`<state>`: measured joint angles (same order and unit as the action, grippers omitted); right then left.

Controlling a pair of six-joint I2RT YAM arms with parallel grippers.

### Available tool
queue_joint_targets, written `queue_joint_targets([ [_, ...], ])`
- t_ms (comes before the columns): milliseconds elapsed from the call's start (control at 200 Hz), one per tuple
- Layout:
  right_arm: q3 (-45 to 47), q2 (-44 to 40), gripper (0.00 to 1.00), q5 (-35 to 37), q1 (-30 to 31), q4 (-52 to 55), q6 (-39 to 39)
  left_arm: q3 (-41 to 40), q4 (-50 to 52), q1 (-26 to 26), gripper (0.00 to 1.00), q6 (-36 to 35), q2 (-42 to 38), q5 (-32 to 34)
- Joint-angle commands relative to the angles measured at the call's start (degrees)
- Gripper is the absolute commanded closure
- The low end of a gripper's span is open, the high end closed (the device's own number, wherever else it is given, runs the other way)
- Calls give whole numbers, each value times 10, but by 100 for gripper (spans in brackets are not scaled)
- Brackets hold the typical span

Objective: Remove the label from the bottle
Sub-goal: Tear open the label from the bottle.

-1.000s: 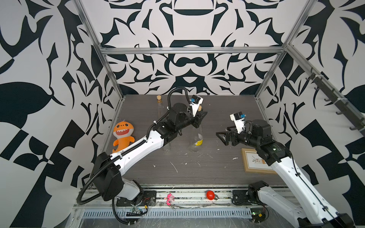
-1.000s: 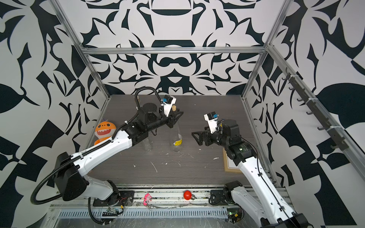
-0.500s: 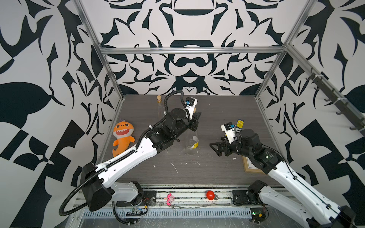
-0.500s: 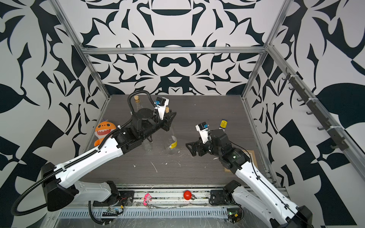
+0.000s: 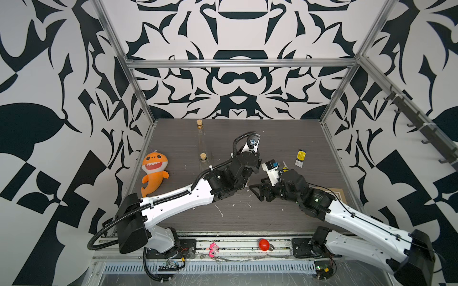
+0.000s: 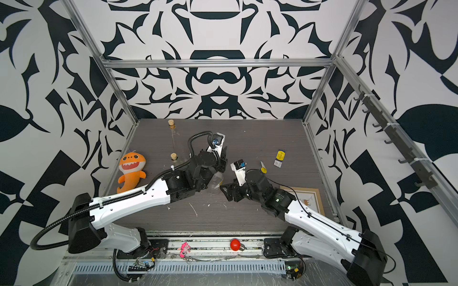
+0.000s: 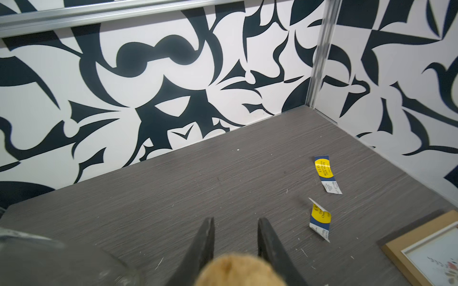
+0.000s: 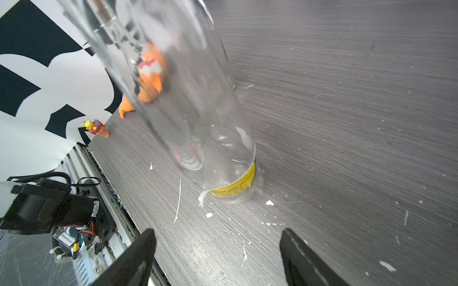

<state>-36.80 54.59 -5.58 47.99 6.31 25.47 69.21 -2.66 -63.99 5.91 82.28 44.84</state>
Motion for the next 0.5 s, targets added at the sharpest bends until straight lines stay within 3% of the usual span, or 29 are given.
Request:
queue_joint_targets([
  [0,6,13,23,37,17,-72,27,39,-46,-5,100,0,-8,74],
  [275,41,35,35,59,38,-152,78,31,-21,-5,100,56,-27,99],
  [410,47,48,50,75,47,-188,99,27,1,-5,100,89,-40,112],
  [495,49,58,50,84,51,-207,115,14,-7,-5,100,96,-52,114],
])
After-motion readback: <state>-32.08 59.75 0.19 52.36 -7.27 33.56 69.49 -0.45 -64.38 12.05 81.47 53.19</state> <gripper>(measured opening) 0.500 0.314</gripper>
